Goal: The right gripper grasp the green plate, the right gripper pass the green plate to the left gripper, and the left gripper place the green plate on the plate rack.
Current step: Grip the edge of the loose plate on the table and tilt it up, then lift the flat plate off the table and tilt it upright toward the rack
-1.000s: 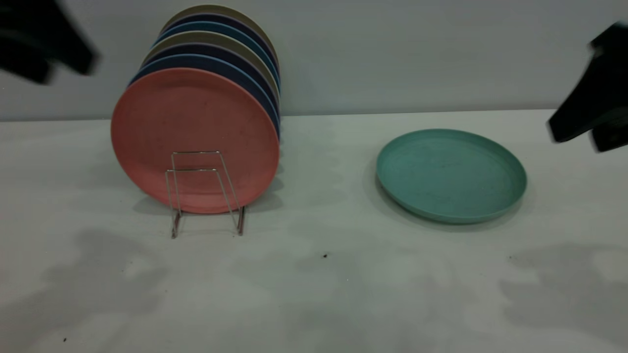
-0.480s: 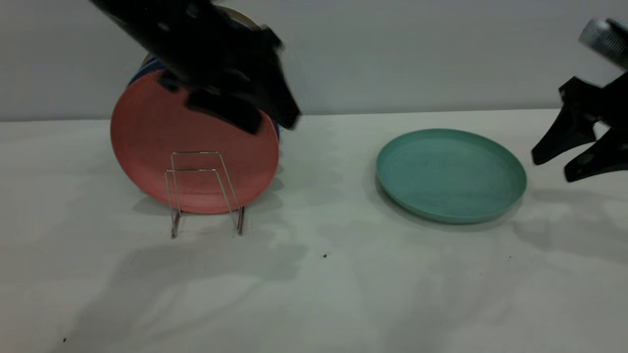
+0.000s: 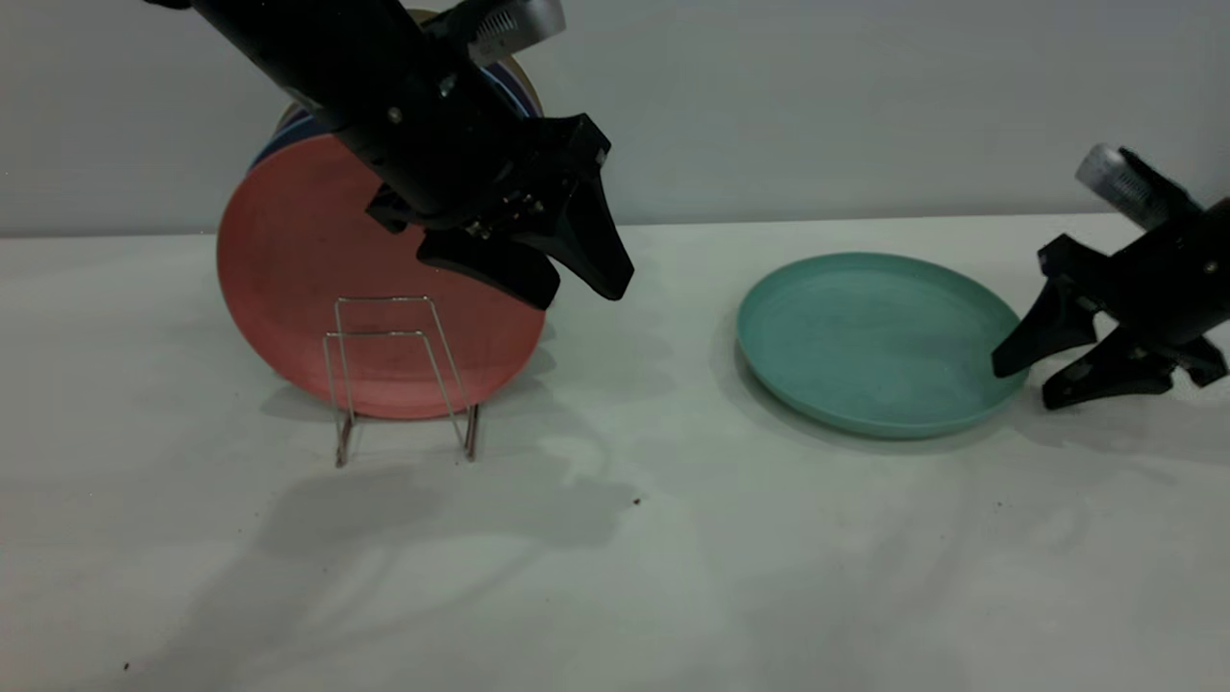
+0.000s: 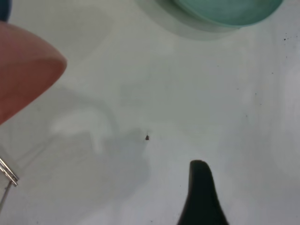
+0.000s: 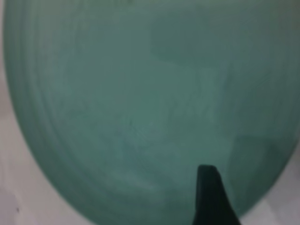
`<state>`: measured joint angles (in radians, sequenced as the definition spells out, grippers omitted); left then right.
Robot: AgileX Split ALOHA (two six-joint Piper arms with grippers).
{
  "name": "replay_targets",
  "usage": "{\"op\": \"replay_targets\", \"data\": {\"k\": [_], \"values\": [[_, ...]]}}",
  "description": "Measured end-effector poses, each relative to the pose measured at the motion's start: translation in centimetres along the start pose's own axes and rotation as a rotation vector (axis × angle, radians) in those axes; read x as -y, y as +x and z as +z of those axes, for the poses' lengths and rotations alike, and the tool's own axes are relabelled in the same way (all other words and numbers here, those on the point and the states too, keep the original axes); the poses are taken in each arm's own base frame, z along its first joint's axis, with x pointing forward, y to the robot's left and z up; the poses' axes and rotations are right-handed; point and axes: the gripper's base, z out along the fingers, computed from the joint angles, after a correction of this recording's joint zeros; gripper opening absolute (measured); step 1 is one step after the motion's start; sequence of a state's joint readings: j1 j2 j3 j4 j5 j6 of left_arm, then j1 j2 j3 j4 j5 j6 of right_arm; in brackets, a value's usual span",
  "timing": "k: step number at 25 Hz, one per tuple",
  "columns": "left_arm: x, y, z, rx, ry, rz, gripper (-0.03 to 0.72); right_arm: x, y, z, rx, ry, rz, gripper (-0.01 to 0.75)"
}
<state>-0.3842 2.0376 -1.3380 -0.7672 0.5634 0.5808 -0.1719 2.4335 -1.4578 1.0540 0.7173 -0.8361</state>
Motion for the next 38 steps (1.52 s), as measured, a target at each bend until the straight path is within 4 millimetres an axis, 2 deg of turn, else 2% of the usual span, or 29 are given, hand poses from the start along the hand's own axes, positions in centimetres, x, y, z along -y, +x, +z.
{"op": "replay_targets", "data": {"k": [5,7,9,11,12,14,21,28,32,38], "values": [[0.0,0.0,0.0,0.0,0.002,-0.002,0.553,0.4,-0.5,1.5,0.021,-0.073,0.082,0.439],[0.0,0.0,0.0,0.001,0.002,-0.002,0.553,0.5,-0.5,1.9,0.028,-0.09,0.11,0.394],[0.0,-0.1,0.0,0.003,0.002,-0.002,0.553,0.7,-0.6,2.1,0.034,-0.09,0.119,0.304],[0.0,-0.1,0.0,0.005,0.001,-0.001,0.553,0.9,-0.5,2.3,0.041,-0.083,0.116,0.141],[0.0,-0.1,0.0,0.006,0.001,-0.001,0.553,1.0,-0.5,2.4,0.042,-0.085,0.108,0.087],[0.0,-0.2,0.0,0.013,-0.003,-0.002,0.553,1.0,-0.4,2.5,0.041,-0.097,0.067,0.026],[0.1,-0.7,0.0,0.07,0.009,-0.054,0.553,-0.9,0.3,1.8,-0.033,-0.27,-0.119,0.017],[1.4,-1.1,0.6,0.123,-0.014,-0.028,0.553,-4.0,-0.5,-1.3,-0.049,-0.377,-0.243,0.017],[2.6,-1.4,1.2,0.176,-0.038,-0.005,0.553,-5.9,-0.4,-2.4,-0.07,-0.408,-0.324,0.017],[2.6,-2.0,1.2,0.252,-0.059,-0.048,0.547,-7.8,0.1,-2.1,-0.116,-0.416,-0.393,0.017]]}}
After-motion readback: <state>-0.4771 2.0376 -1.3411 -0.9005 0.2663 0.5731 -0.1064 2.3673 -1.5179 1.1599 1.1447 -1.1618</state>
